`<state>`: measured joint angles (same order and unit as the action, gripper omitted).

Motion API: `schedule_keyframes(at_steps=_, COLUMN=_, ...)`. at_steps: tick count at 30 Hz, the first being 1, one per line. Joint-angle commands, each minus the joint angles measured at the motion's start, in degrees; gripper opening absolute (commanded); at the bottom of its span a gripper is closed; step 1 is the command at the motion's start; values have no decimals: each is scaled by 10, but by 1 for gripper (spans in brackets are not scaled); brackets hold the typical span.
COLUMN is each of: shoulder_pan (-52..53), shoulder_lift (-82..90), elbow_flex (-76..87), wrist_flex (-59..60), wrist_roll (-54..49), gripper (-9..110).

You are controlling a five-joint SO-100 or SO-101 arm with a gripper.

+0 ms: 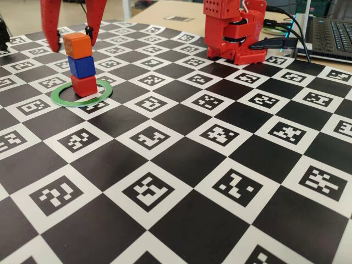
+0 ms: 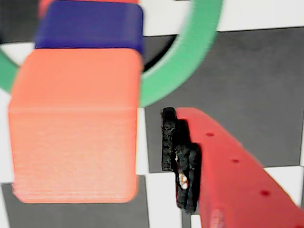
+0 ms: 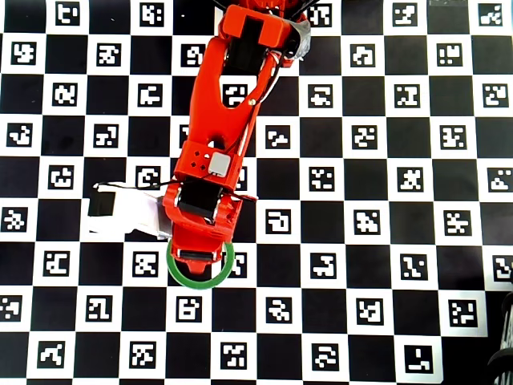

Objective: Grab the red cube then put it in the green circle then put the blue cube on top and finally the orange cube on top

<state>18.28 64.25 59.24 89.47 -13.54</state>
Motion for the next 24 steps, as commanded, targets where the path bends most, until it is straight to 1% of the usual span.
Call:
schedule_keyframes(at_steps=1, shoulder_pan=-4, shoulder_lift=54, elbow_flex=-91, wrist_flex=35, wrist_roll=15, gripper=44)
schedule_keyframes(at_steps=6, shoulder_pan=-4, shoulder_lift=97, elbow_flex=-149, wrist_flex=81, wrist_roll=43, gripper=44)
schedule_keyframes(at_steps=12, shoulder_pan=-4, shoulder_lift=174, elbow_flex=-117, wrist_flex=92, wrist_roll=102, gripper=44)
schedule_keyframes(at_steps=16, shoulder_pan=-11, shoulder_lift=250, elbow_flex=-12, wrist_flex=53, wrist_roll=120, gripper=39)
schedule_keyframes(at_steps=24, shoulder_pan=-29, shoulder_lift=438, elbow_flex=295, wrist_flex=-102, wrist_roll=118, gripper=16)
